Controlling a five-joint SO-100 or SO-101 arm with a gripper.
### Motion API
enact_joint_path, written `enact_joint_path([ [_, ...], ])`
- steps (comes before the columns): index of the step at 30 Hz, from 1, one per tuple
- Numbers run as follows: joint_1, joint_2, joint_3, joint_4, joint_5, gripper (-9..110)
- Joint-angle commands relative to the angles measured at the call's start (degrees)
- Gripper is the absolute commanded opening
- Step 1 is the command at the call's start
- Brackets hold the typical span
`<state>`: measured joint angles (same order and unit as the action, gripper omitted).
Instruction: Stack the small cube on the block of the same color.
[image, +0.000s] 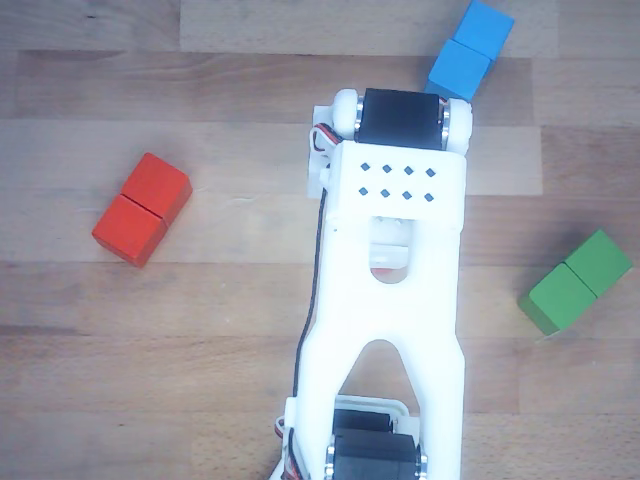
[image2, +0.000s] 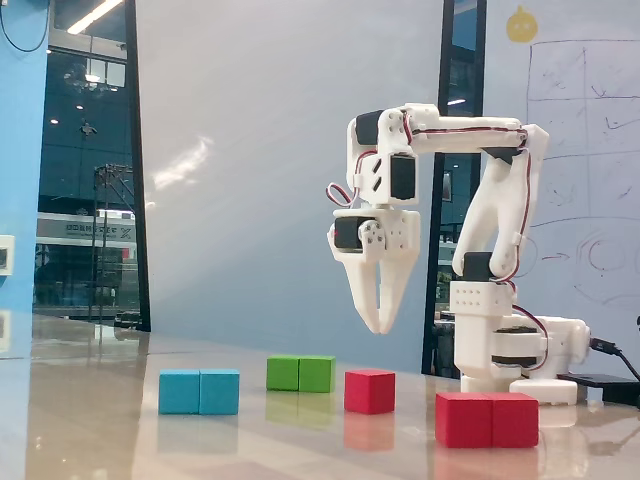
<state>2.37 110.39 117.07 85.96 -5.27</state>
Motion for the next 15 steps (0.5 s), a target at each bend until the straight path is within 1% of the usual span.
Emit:
enact_joint_path([
  [1,-0.3,0.4,-5.4,0.0,-0.1,0],
  [15,-1.7,-0.1,-4.5,0.9,-0.1,0],
])
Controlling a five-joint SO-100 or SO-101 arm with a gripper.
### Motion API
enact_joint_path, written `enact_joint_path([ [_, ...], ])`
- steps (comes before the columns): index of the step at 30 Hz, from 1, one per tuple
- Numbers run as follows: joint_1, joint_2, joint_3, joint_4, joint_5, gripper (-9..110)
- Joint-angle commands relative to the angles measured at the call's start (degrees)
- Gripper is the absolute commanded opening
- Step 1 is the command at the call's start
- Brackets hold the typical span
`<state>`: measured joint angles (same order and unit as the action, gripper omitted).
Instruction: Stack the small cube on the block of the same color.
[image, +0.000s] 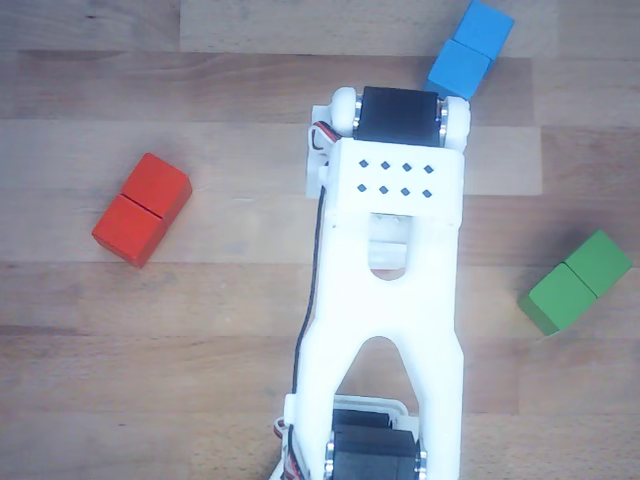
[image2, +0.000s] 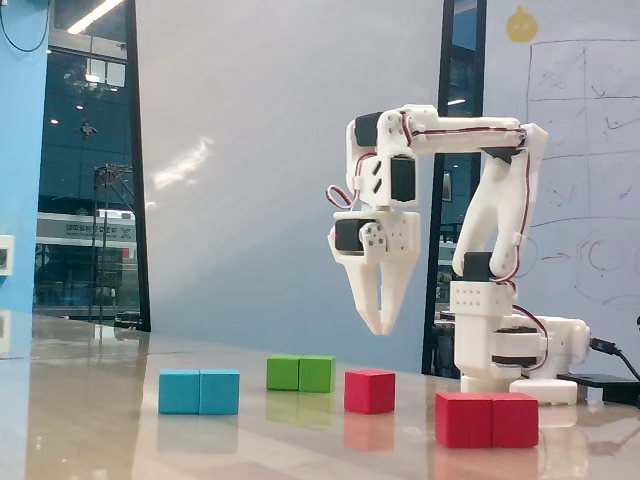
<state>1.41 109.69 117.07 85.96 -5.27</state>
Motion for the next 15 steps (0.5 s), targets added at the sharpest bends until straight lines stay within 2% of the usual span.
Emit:
enact_joint_path([
  [1,-0.7,0.6,-4.3,1.0,-0.2,1],
  [10,-0.6,0.5,-4.0,4.5,0.0,21],
  [15,-0.6,-0.5,-3.9,4.4,0.0,26],
])
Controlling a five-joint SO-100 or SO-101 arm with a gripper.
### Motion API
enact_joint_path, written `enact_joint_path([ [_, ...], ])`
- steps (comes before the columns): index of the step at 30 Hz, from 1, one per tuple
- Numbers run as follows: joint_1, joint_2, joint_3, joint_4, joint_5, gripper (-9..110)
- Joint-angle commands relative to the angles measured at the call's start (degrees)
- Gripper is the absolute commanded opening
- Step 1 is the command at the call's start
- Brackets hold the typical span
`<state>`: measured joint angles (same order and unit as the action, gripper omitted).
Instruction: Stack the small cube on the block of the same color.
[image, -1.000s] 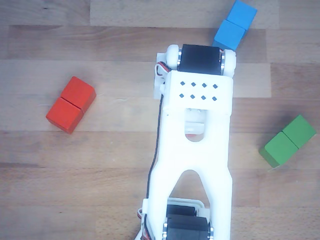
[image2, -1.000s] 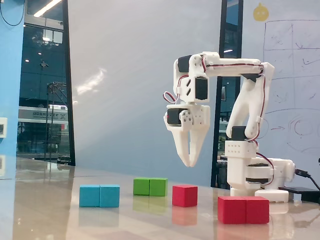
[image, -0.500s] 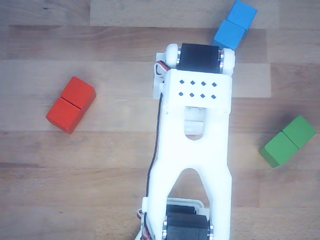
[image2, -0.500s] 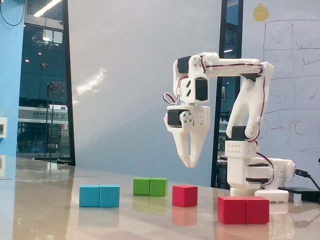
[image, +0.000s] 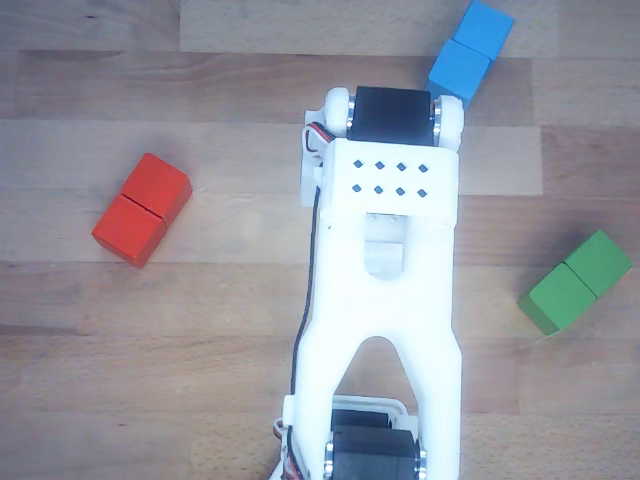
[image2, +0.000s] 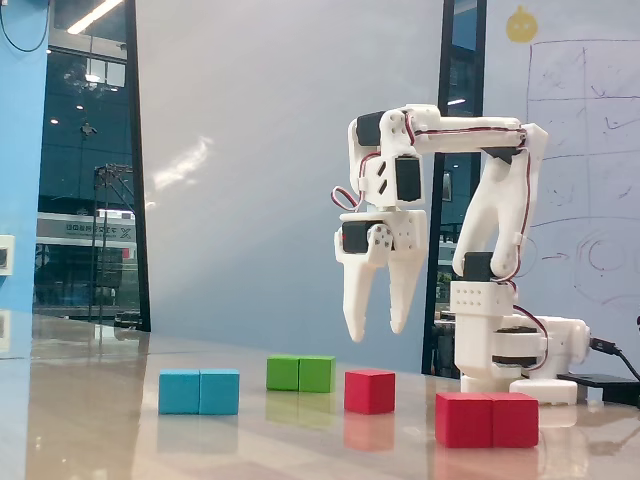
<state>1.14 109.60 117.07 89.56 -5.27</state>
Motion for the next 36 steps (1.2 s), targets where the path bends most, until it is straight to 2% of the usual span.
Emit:
enact_joint_path([
  [1,-0.4,-1.2,-3.9,0.8,0.0,26],
  [36,0.1,-14.7,1.3,-10.1,-0.2,26],
])
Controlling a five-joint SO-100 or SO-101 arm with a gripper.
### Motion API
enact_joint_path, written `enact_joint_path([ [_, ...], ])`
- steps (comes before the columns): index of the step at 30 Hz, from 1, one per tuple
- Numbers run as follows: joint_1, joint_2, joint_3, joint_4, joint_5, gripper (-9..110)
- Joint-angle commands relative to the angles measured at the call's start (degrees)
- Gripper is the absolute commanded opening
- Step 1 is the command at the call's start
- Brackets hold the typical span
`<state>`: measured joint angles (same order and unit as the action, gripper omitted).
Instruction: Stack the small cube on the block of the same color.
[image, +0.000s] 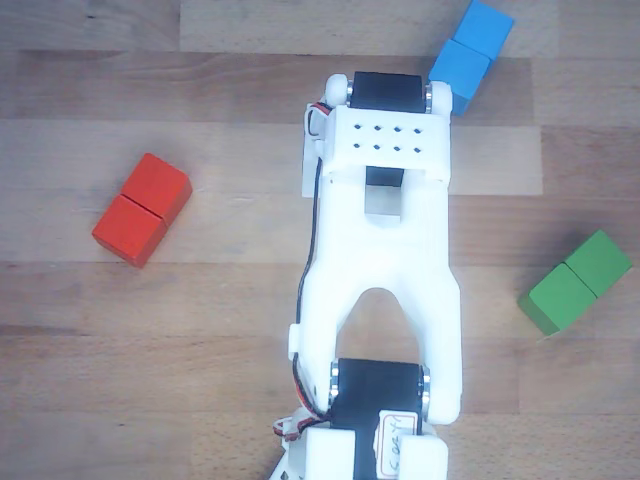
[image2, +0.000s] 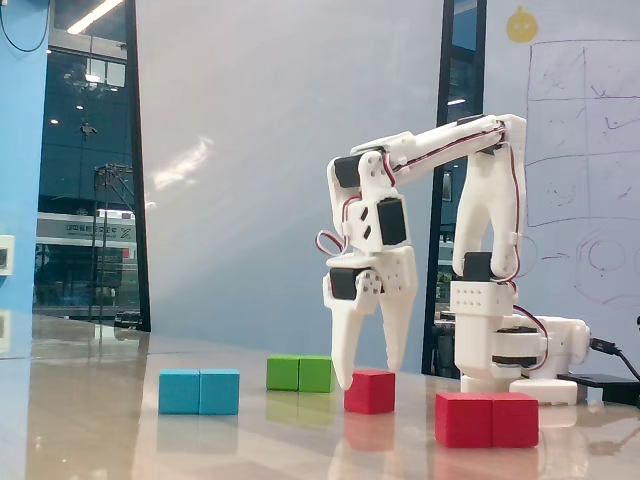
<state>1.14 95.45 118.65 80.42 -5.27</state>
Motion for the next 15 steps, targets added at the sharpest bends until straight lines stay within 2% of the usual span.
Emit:
enact_joint_path([
  [1,0.1,-1.3,-0.3,-1.3,-0.2,26],
  [10,0.2,-4.4,-0.3,-2.1,-0.2,25],
  [15,0.2,-4.4,-0.4,-2.4,-0.1,18],
])
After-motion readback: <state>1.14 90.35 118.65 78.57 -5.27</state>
